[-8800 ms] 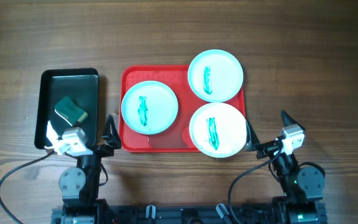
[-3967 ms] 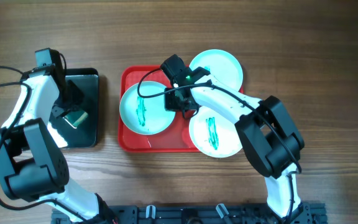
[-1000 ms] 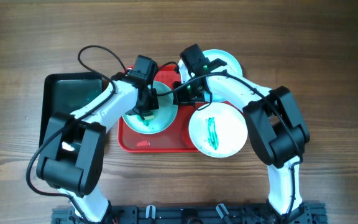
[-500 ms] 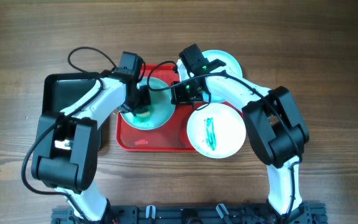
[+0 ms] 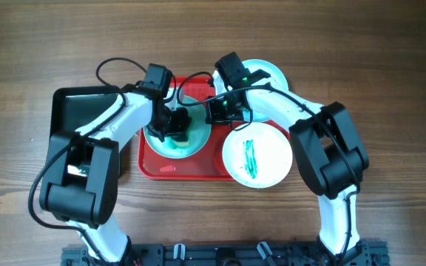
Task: Clean dirty plates on tray and stack at the side
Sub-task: 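Scrub the held plate with the sponge in the left gripper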
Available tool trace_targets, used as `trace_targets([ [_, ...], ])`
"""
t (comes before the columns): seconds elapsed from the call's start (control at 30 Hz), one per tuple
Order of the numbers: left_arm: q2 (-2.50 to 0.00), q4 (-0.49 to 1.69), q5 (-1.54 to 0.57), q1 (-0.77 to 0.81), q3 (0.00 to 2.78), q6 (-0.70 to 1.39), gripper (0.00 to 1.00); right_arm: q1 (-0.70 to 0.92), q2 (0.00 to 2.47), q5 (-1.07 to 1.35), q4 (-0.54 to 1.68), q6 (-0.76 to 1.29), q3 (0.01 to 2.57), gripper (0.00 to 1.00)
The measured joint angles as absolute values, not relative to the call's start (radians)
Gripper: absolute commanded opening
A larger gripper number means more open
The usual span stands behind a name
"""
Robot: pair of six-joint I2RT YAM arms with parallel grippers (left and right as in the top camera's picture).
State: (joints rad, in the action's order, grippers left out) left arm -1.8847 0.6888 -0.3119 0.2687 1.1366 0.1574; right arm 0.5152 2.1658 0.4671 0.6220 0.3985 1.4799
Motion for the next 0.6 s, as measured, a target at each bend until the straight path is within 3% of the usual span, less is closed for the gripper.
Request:
trace_targets([
  [0.13,-1.884,0.717,-0.204,0.283,1.143,0.189,0.04,0.524,2.167,0.475,0.619,0.399,1.48,0.04],
  [0.37,-1.879,0.641,0.292,0.303,1.136,0.504,0.04,0.528,2.168,0.479,0.612,0.4,1.48,0.04],
  [0.5,-1.887,0.492,0.292,0.305,1.124,0.524,0.04,0.525,2.168,0.478,0.609,0.411,1.48,0.05],
  [0.6,-1.888,0.424,0.113,0.302,1.122,0.436,0.04,0.517,2.168,0.478,0.613,0.418,1.48,0.04],
])
